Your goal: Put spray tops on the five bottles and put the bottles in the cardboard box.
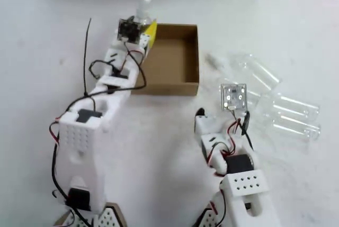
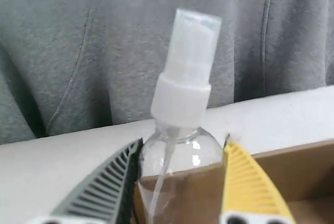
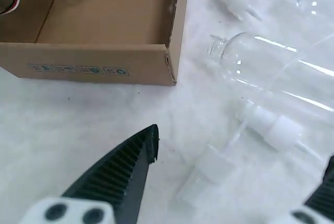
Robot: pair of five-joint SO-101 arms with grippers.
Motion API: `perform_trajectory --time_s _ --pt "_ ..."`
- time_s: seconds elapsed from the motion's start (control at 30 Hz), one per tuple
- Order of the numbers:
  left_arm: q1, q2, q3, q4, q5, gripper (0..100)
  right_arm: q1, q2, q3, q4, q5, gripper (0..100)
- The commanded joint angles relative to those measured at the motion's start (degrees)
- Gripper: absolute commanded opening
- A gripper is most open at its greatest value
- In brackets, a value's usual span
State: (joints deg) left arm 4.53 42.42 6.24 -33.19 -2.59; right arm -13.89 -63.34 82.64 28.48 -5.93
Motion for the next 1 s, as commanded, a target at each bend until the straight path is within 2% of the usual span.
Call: perform_trajectory --time_s 0.0,0.87,0.97 --pt "-0.22 0.22 -5.71 -0.62 0.18 2 0.04 -0.92 -0.44 -0.84 0.62 44.4" --pt "-0.75 1.10 -5.98 -0.70 -0.44 3 0.40 -0.84 -0.44 -0.84 0.62 44.4" --pt "-0.75 2.59 -6.68 -0.62 -0.44 8 0.40 -0.84 -0.44 -0.84 0.62 44.4"
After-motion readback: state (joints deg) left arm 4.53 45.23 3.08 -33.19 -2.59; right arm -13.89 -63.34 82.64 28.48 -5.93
